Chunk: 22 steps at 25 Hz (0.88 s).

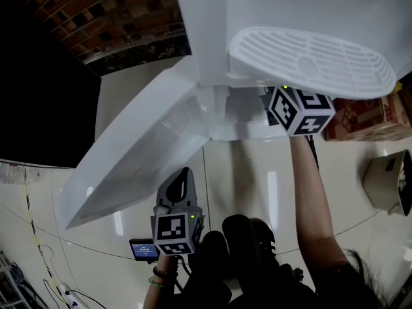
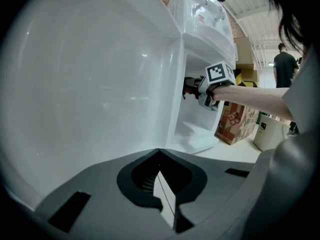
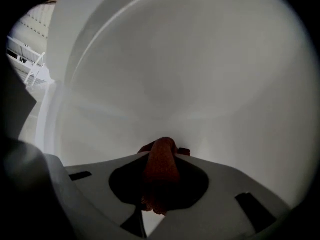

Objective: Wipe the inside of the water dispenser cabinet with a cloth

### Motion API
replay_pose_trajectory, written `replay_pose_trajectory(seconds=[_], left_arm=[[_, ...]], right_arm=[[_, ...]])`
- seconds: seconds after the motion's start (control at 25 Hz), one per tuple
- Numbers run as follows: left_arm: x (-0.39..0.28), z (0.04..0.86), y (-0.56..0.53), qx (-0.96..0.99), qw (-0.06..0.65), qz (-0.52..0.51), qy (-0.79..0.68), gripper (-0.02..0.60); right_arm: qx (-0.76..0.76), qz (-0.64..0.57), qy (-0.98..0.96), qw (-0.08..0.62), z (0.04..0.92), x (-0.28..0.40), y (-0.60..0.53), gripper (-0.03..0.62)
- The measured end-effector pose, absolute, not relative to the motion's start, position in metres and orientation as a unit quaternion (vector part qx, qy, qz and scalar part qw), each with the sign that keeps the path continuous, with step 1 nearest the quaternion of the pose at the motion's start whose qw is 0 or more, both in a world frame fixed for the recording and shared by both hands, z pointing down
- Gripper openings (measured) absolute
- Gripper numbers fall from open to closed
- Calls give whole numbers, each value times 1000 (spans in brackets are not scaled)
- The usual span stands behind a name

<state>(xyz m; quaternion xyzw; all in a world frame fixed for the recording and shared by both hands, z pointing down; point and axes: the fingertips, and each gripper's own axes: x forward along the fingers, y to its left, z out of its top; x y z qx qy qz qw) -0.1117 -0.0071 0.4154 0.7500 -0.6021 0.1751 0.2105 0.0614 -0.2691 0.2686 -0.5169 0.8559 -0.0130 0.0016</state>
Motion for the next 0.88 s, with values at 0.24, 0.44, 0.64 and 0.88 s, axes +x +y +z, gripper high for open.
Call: replay_pose_trajectory(seconds=[0.24, 0.44, 0.64, 0.88], left_arm=[[-109, 415, -7, 751, 209, 175, -601, 2], [-109, 416, -7, 751, 210, 176, -601, 2], [-112, 415, -7, 748, 210, 174, -605, 2], [-110, 417, -8, 749, 211, 174, -603, 2]], right_arm=[[-487, -70, 862, -121, 378, 46, -259, 72], [-466, -99, 862, -172, 427, 41, -245, 72], [-504, -55, 853, -123, 374, 61, -251, 72], [-556, -1, 830, -35, 285, 96, -258, 72]])
